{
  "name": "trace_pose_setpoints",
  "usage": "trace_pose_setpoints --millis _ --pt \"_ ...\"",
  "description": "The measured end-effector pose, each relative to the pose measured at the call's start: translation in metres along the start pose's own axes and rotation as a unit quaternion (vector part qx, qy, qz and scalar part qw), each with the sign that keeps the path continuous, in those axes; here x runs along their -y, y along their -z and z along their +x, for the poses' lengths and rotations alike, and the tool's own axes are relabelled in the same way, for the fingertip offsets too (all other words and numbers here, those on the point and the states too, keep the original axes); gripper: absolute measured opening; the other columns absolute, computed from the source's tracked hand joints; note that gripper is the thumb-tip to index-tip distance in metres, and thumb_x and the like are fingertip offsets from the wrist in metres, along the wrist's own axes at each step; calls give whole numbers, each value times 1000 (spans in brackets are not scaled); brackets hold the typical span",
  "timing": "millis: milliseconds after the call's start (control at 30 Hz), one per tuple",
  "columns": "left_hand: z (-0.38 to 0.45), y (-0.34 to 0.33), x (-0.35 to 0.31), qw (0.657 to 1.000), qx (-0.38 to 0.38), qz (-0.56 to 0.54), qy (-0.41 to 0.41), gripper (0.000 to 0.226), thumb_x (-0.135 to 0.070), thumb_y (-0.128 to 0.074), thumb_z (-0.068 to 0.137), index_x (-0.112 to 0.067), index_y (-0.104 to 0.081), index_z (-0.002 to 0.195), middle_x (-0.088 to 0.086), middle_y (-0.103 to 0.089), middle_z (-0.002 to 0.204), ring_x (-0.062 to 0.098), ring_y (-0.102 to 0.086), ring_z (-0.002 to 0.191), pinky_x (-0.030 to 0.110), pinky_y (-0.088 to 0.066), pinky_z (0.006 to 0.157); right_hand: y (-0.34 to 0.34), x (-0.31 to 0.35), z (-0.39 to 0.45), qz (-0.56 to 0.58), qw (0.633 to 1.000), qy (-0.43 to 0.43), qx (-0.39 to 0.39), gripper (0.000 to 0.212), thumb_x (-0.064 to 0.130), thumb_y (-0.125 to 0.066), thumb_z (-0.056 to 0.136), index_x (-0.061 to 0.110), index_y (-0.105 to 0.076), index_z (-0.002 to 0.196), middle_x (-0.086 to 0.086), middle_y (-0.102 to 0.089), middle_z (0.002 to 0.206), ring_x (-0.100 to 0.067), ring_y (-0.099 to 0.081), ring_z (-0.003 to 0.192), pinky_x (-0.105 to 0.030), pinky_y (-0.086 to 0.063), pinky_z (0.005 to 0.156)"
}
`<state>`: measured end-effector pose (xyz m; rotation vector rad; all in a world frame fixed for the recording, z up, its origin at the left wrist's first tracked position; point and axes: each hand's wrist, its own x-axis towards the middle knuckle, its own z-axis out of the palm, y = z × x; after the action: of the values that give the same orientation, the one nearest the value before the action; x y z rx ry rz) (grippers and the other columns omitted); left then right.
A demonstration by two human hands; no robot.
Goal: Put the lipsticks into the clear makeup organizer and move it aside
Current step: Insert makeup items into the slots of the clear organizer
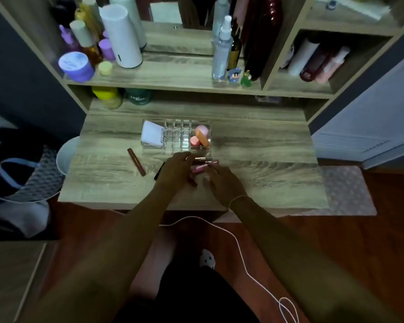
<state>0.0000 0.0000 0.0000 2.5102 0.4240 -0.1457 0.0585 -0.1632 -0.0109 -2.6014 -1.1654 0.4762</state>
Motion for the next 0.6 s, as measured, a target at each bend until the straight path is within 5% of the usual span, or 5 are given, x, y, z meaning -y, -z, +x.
trace_pose_setpoints --millis 200,433,533,600 --pt "16 -8 4 989 21 139 -51 92 -28 -86 58 -20 -42 138 12 -53 135 33 -49 121 43 -43 95 -10 -1 12 -43 999 23 1 41 15 -42 96 15 -46 137 -11 -41 147 -34 -44 125 -44 -47 94" --pt "33 -10 14 981 15 184 -66 62 -35 -62 83 -16 -41 138 12 -53 133 31 -48 119 41 -40 96 -6 -5 25 -78 996 -24 -23 36 11 -49 92 10 -54 127 -15 -55 130 -35 -54 112 -41 -49 86" --pt "42 -8 15 975 32 203 -84 78 -38 -77 69 -11 -44 135 13 -55 131 31 -52 115 41 -45 93 -2 -14 27 -97 992 -60 -56 23 7 -68 76 7 -66 99 -17 -66 101 -36 -63 86 -38 -52 67" --pt "46 -3 16 974 18 203 -95 71 -30 -81 68 -8 -52 129 15 -61 124 33 -58 108 41 -51 86 -4 -19 26 -85 991 -90 -49 22 7 -63 81 6 -65 103 -19 -64 105 -38 -61 88 -40 -51 67"
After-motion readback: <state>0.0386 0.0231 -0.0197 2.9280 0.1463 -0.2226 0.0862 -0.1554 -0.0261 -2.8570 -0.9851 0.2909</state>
